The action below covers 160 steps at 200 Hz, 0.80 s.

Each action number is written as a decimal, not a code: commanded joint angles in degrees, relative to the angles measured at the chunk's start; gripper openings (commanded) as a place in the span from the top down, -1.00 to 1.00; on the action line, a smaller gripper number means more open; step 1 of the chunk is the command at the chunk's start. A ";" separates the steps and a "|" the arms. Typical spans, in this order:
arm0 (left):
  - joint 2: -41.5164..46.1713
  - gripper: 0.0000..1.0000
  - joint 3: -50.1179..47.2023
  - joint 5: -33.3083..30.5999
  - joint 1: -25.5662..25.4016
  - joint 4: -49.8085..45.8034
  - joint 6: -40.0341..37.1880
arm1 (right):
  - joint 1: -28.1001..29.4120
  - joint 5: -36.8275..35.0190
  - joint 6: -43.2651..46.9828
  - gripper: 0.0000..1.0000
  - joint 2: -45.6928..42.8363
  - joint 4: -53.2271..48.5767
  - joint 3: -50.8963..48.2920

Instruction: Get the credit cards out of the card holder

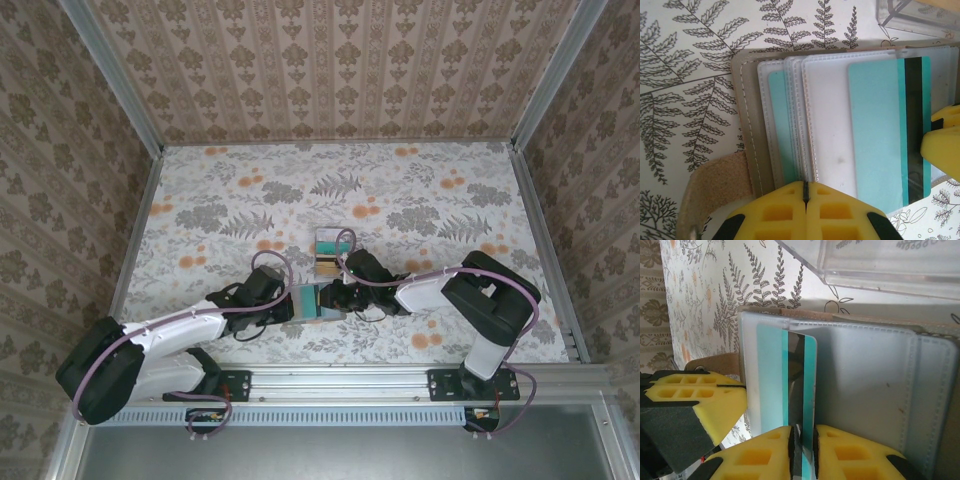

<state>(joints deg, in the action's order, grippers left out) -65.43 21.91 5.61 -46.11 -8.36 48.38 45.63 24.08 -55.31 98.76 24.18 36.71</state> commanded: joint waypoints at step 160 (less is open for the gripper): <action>-0.75 1.00 -0.91 -2.44 -0.04 -5.06 -0.92 | -4.89 -1.95 2.36 0.99 -6.98 -4.73 -7.85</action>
<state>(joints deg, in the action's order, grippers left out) -65.52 21.93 5.58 -46.11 -8.36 48.36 42.02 23.81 -55.05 93.67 23.55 30.89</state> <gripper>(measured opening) 0.047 0.059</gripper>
